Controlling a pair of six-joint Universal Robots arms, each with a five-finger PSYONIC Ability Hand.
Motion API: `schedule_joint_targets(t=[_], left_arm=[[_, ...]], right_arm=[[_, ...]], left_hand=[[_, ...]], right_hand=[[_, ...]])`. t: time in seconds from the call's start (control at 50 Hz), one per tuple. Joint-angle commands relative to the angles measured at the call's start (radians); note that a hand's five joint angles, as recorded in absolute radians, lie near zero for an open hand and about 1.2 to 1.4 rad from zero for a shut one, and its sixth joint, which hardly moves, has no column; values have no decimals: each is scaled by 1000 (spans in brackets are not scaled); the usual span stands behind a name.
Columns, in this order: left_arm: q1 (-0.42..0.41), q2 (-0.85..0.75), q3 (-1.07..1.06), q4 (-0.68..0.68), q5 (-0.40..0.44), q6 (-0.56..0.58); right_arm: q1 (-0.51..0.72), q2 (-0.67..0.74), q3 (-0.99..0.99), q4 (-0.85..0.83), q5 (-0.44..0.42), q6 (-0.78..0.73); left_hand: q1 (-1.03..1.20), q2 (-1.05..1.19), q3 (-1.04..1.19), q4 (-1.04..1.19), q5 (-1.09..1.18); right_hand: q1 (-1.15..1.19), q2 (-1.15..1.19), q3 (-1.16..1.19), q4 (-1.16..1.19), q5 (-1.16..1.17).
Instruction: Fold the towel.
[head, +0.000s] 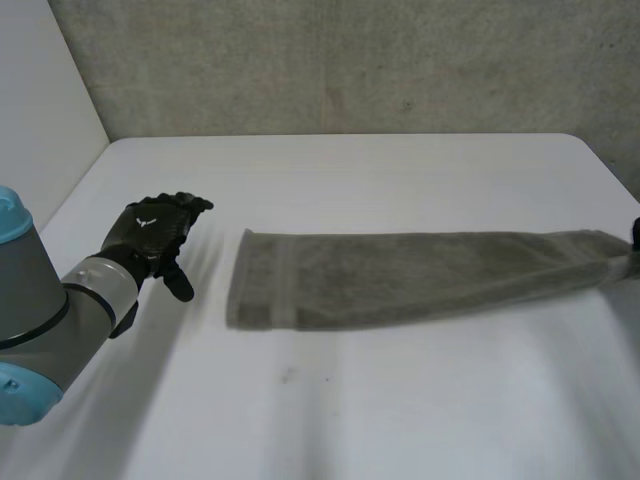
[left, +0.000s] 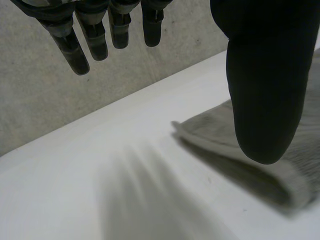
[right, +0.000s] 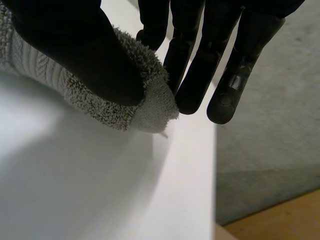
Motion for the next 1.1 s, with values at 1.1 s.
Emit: schedule_joint_targets(t=[1.1], left_arm=[[-50,40,-1,14,-1,-2]], right_arm=[[695,-55,39,133,138,281]], left_hand=[[2,9,7,6,-30]], right_hand=[[-1213,-1035,-1038,-1042,-1031]])
